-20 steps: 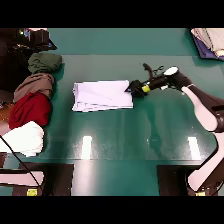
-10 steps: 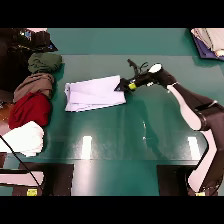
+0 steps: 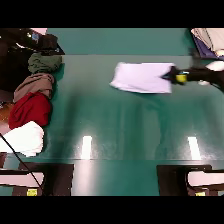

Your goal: Fold the shirts.

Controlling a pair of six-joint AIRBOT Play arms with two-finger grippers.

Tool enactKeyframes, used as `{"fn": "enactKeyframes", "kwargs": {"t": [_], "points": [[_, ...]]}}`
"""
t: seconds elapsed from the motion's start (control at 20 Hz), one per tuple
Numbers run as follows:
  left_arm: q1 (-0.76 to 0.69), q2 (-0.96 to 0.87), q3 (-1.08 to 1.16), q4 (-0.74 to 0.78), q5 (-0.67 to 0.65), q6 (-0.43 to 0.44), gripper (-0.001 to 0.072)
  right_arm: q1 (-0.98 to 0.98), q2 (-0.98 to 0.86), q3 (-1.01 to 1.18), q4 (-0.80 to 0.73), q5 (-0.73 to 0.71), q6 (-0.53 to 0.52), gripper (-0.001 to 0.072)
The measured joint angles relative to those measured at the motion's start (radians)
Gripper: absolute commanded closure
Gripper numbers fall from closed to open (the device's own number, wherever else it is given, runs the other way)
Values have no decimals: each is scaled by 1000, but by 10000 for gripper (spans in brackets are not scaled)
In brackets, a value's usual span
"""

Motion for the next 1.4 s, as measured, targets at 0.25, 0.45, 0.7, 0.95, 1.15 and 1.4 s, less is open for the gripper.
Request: {"fn": "enactKeyframes", "kwargs": {"t": [0.25, 0.45, 0.7, 0.95, 1.15, 1.4], "points": [[-55, 0, 0, -2, 50, 0, 683, -411, 243, -264, -56, -129, 62, 700], [-73, 0, 0, -3, 74, -2, 683, -654, 342, -425, -74, -206, 90, 700], [-79, 0, 0, -5, 80, -2, 683, -805, 350, -472, -161, -175, 100, 651], [-80, 0, 0, -5, 82, -1, 683, -904, 346, -359, -345, -29, 100, 57], [-80, 0, 0, -4, 82, 0, 682, -977, 346, -235, -383, 98, 124, 348], [-80, 0, 0, -5, 121, 0, 682, -822, 367, -169, -137, 211, 109, 487]]}}
